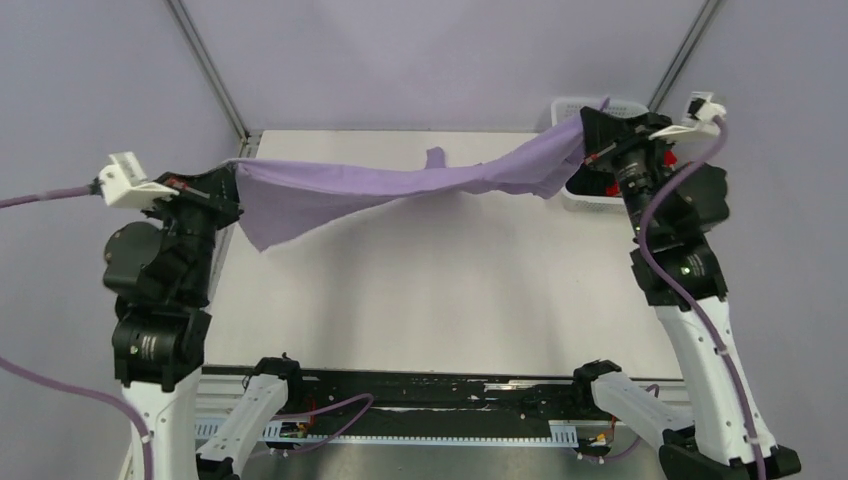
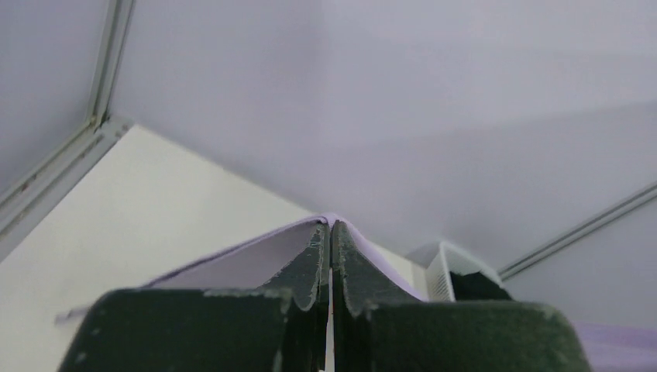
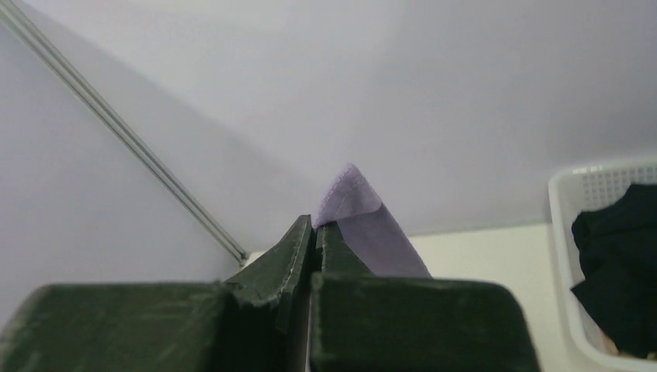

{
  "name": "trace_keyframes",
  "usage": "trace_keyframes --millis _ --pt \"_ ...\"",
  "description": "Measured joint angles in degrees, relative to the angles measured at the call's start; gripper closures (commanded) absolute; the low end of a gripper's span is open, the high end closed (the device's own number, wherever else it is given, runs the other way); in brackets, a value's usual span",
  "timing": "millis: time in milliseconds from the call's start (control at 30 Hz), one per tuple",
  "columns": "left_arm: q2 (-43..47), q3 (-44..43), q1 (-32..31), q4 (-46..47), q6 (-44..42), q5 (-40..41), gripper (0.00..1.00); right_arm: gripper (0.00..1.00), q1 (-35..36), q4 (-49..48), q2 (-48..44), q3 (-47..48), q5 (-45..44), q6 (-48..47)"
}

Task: Fold and stack the t-shirts
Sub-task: Flatten out the tshirt

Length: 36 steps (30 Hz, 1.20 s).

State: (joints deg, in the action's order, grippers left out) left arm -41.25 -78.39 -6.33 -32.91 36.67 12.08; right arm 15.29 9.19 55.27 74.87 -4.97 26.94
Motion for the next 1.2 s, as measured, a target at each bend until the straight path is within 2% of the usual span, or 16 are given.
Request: trace_keyframes --millis 200,400,567,667,767,900,1067,1200 --pt "1.27 -15.28 0.00 1.03 -1.97 -1.60 1.00 1.00 0.00 4.63 -5.05 13.14 2.27 -2.36" --pt "1.84 -29.05 0.00 0.98 -4.07 -4.00 1.00 1.00 0.00 9.16 -5.42 32.30 8.15 -4.79" --pt "1.84 -36.48 0.00 0.63 -4.74 -6.23 1.00 1.00 0.00 9.81 -6.03 42.93 8.35 -7.56" --pt "1.84 -37.33 0.00 0.59 -4.72 -7.56 1.00 1.00 0.00 9.79 -6.16 44.11 7.41 -9.29" --pt "1.51 -36.35 0.00 0.52 -4.68 -8.13 1.00 1.00 0.00 9.84 -6.14 42.51 5.22 -10.91" --pt "0.81 -30.14 0.00 1.55 -4.61 -7.21 1.00 1.00 0.00 8.39 -5.25 35.82 0.22 -13.64" --pt "-1.84 -14.34 0.00 3.85 -4.37 -1.84 1.00 1.00 0.00 2.91 -0.81 22.40 -5.99 -16.83" --pt "-8.22 0.87 0.00 6.58 -3.52 4.35 0.98 1.00 0.00 -3.19 5.73 8.50 -10.01 -17.75"
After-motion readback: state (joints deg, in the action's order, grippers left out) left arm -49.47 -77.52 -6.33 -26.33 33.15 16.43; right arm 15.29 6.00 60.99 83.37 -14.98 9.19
